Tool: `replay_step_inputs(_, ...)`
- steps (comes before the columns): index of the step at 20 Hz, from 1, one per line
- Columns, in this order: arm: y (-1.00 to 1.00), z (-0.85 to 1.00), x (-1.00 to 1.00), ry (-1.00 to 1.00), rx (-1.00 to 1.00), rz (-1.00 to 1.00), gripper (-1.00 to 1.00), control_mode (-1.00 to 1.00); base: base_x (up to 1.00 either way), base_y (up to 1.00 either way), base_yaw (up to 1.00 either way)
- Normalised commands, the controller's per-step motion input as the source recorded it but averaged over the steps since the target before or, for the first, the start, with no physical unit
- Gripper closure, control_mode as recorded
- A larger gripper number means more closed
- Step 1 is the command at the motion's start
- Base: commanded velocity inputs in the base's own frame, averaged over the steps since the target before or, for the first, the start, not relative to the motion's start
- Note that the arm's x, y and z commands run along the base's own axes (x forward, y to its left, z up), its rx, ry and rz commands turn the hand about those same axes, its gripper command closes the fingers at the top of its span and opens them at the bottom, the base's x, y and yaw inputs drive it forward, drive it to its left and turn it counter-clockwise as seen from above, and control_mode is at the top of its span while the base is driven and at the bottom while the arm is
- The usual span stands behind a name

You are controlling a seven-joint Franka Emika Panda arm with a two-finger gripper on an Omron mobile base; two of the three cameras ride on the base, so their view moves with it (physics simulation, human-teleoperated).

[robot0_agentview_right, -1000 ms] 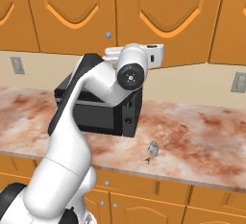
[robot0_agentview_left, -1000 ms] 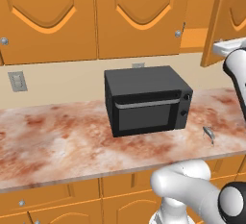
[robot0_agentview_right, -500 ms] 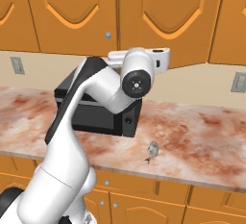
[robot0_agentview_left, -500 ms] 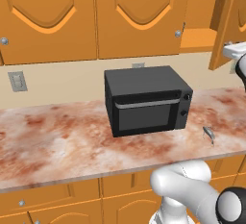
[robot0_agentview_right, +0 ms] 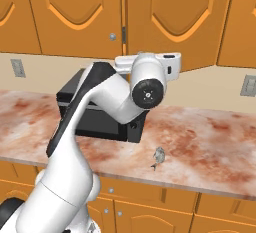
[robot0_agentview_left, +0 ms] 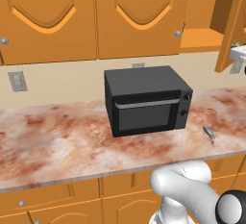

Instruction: Retrieve the tupperware from the cabinet, then place the raw meat into the tupperware to avoid contamination.

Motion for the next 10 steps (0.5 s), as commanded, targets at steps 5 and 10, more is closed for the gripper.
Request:
replay_step_inputs(5,-0.03,0.0,-0.04,-0.02,0.0,0.01,-1.0,-1.0,0.0,0.0,0.0)
replay_step_inputs(10,-0.19,0.04,-0.42,-0.1,0.0,0.0,-1.0,-1.0,0.0,0.0,0.0)
